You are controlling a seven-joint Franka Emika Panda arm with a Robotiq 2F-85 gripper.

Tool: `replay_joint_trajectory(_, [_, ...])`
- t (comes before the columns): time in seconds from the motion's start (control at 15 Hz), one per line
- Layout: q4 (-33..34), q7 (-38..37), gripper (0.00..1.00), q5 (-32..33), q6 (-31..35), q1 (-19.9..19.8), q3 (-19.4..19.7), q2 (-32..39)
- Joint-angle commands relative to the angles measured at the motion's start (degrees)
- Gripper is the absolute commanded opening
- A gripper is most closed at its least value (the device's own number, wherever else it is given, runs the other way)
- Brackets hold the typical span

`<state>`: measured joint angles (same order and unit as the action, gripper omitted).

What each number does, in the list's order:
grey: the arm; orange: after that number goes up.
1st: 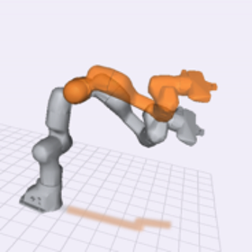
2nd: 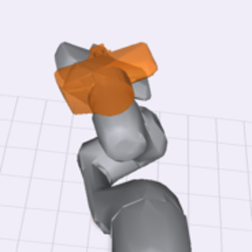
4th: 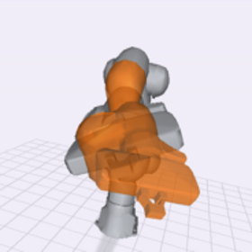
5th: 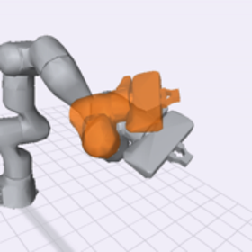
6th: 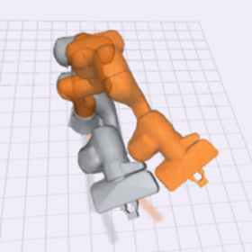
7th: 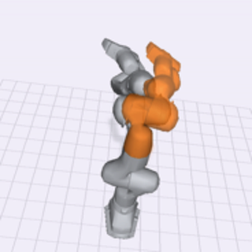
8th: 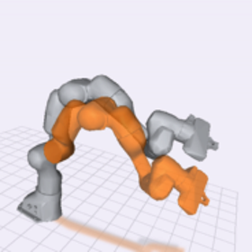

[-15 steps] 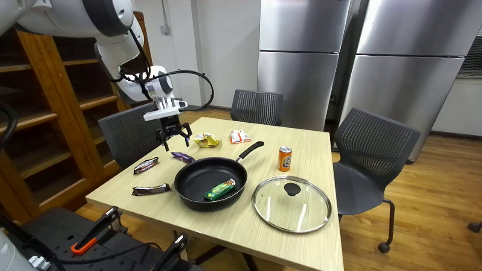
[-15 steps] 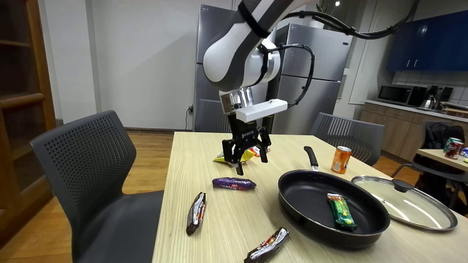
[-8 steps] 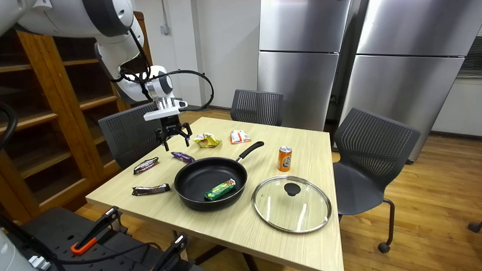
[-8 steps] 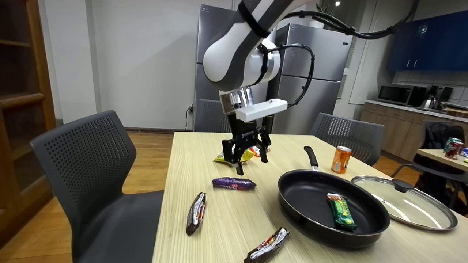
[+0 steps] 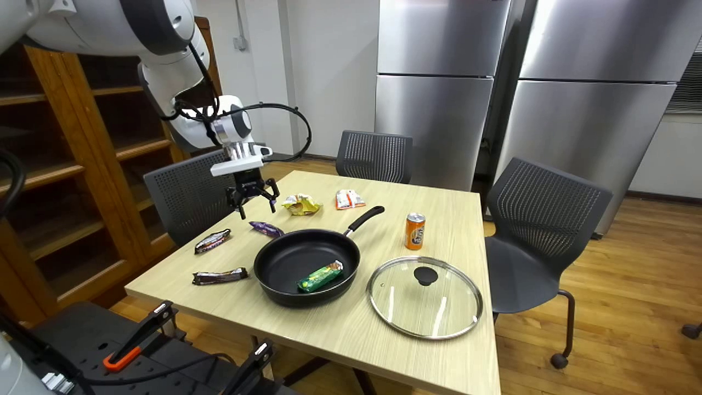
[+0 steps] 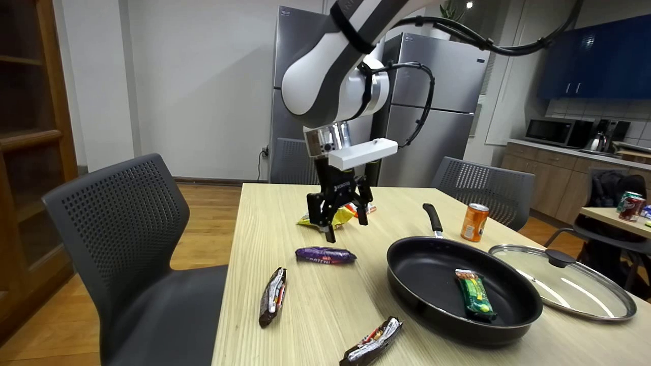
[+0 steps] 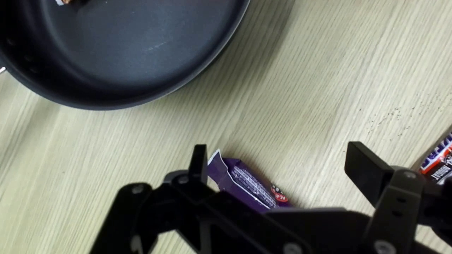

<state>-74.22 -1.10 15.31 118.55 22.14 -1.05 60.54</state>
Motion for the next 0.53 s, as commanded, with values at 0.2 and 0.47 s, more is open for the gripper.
replay_joint_trajectory(0.2, [5.22, 12.04, 1.00, 1.92, 3.40, -2.48, -1.81, 3.42])
replay_joint_trajectory(0.47, [9.54, 20.04, 1.00, 1.55, 3.06, -3.86, -3.04, 6.70])
